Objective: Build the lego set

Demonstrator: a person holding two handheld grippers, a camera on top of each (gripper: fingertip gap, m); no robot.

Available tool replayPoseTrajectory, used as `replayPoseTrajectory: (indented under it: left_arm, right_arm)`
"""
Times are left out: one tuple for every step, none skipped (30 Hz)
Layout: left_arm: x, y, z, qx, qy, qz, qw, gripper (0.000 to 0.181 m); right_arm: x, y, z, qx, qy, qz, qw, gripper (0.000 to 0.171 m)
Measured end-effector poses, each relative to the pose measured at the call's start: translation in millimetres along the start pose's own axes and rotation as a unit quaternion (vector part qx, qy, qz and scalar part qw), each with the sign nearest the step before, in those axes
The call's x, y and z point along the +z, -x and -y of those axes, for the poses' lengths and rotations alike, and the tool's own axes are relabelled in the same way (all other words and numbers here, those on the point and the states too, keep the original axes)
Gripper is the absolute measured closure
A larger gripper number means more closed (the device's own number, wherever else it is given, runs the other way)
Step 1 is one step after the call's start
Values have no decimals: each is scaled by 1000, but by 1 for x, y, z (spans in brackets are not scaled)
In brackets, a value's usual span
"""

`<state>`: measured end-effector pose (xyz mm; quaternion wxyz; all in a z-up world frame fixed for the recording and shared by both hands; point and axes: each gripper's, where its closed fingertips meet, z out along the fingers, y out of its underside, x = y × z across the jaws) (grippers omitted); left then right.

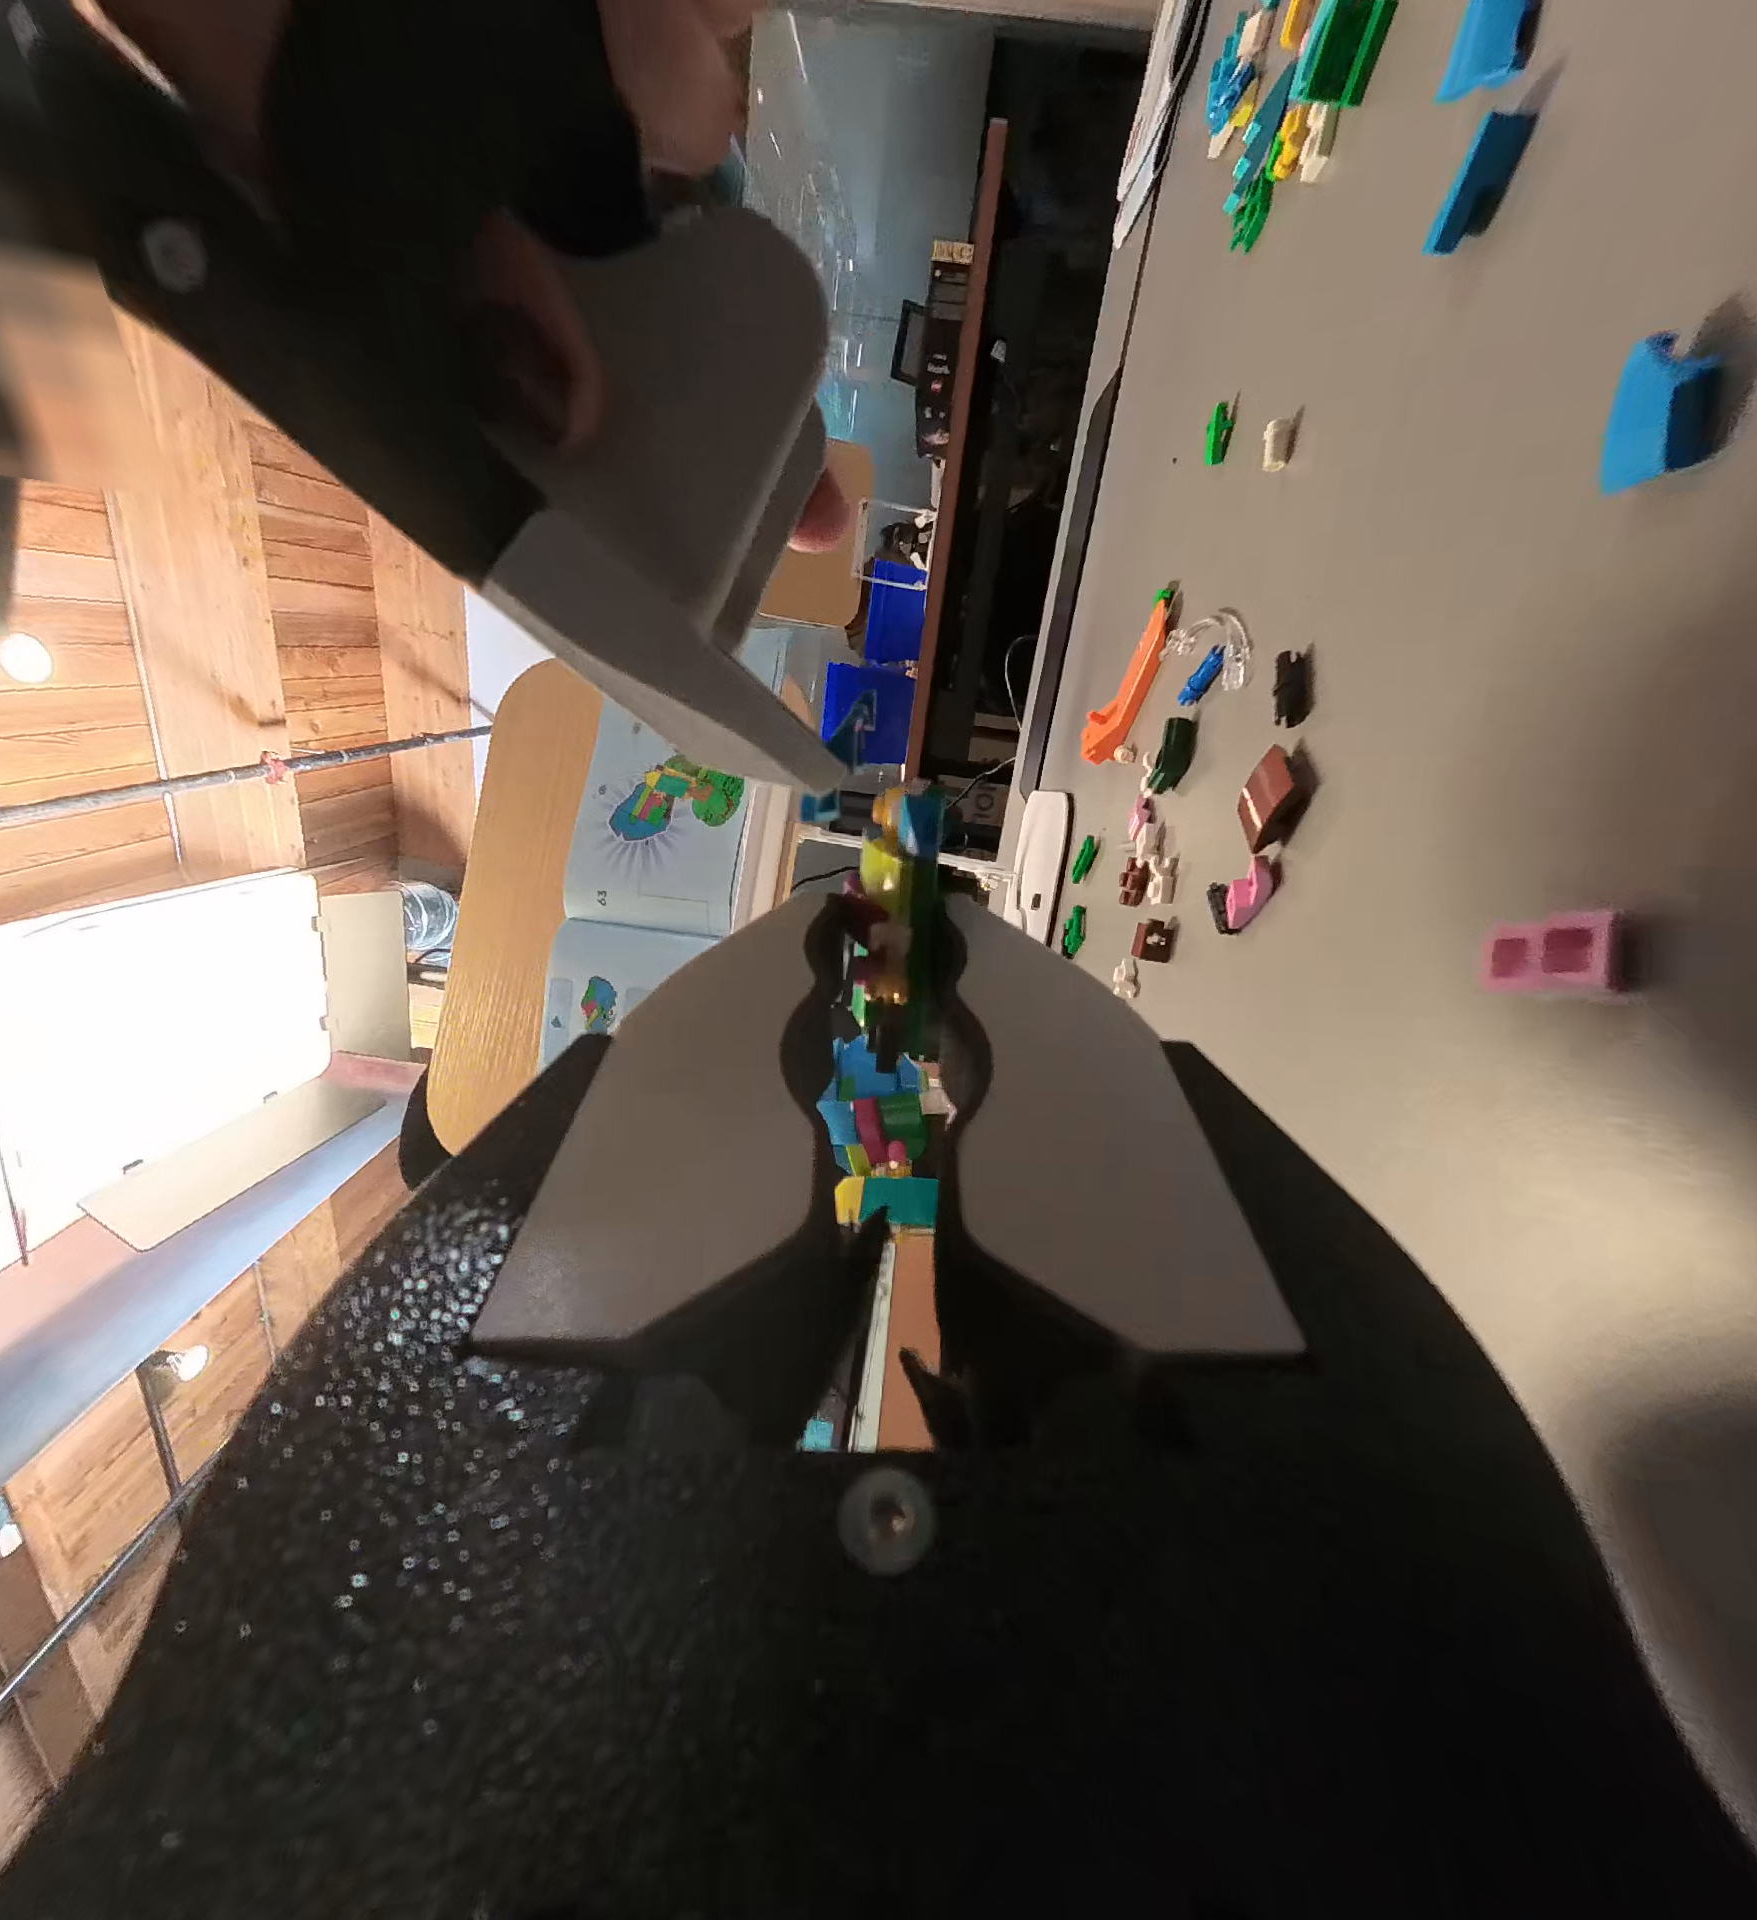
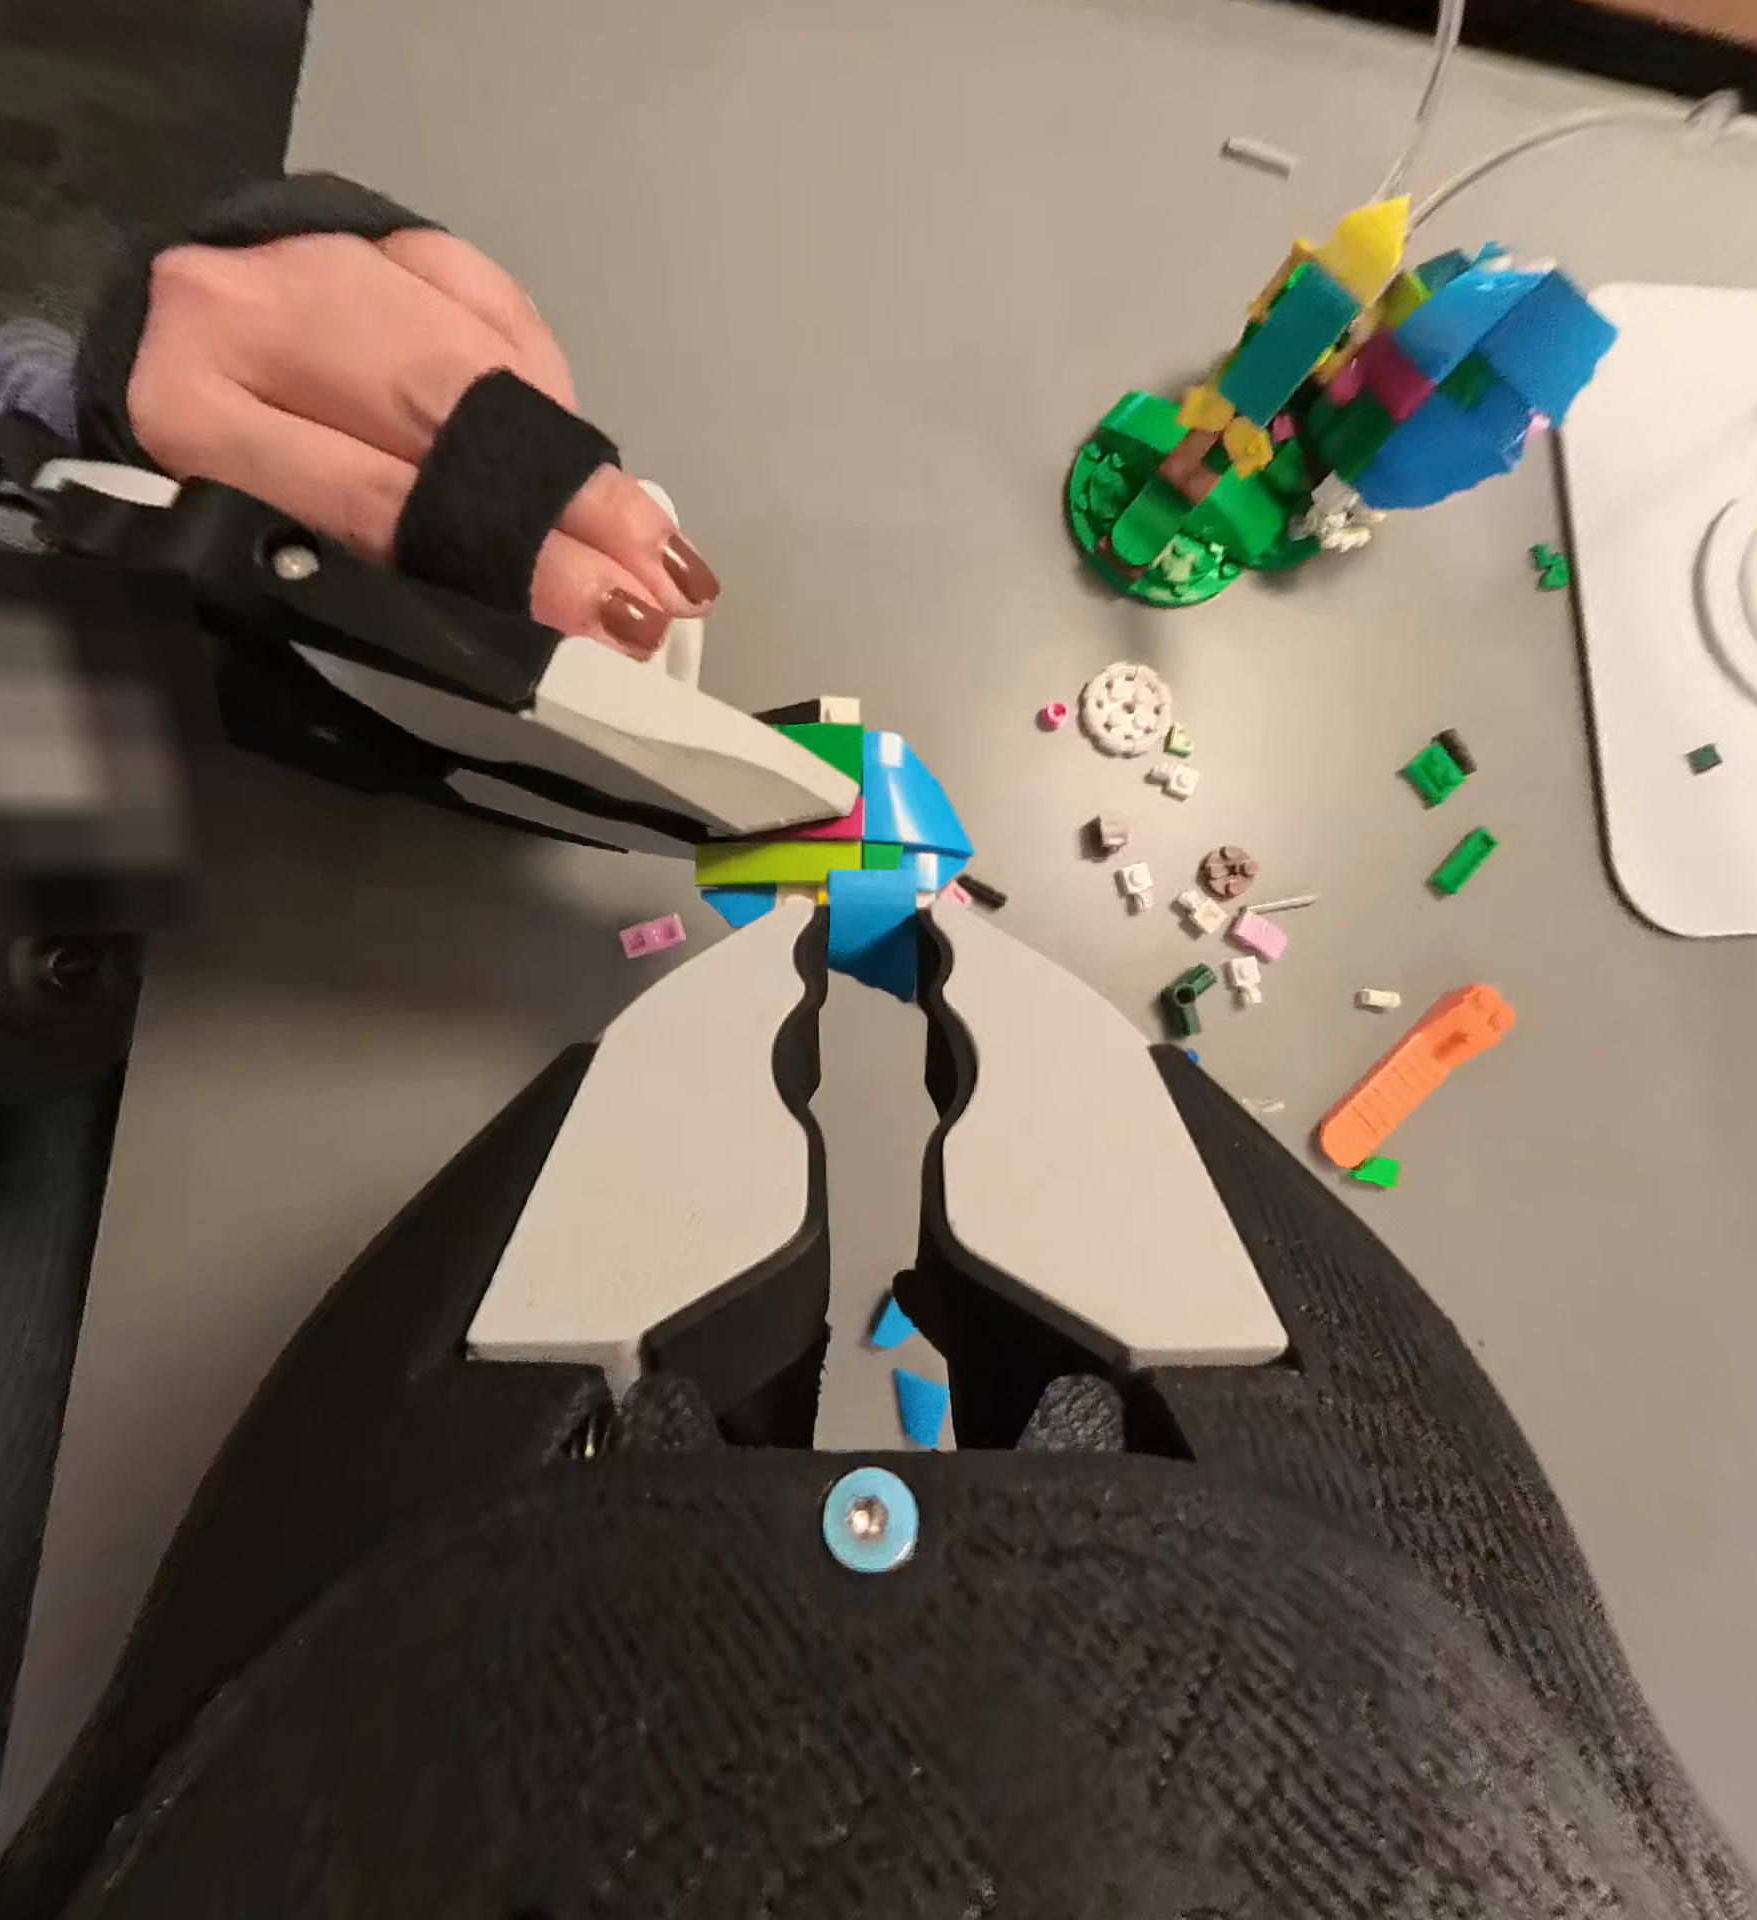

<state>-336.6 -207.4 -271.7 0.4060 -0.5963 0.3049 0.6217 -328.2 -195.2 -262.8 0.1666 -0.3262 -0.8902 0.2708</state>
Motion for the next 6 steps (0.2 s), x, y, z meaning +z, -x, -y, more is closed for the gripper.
replayPoseTrajectory:
  left_arm:
    - [0, 1, 0, 0, 0, 2, 1000, 167]
    - [0, 1, 0, 0, 0, 4, 1000, 166]
    - [0, 2, 0, -2, 0, 4, 1000, 167]
    - [0, 2, 0, -3, 0, 4, 1000, 167]
    - [-1, 2, 0, -2, -1, 5, 1000, 167]
    - [-1, 2, 0, -1, -1, 6, 1000, 167]
  right_arm:
    - [1, -1, -2, -5, 20, -4, 1000, 157]
    - [2, -2, -5, -12, 39, -6, 999, 157]
    - [3, -1, -6, -17, 55, -6, 998, 157]
    - [4, 0, -6, -20, 64, -4, 998, 157]
    - [4, 0, -5, -23, 68, -3, 997, 157]
    - [5, 1, -4, -25, 72, -3, 997, 157]
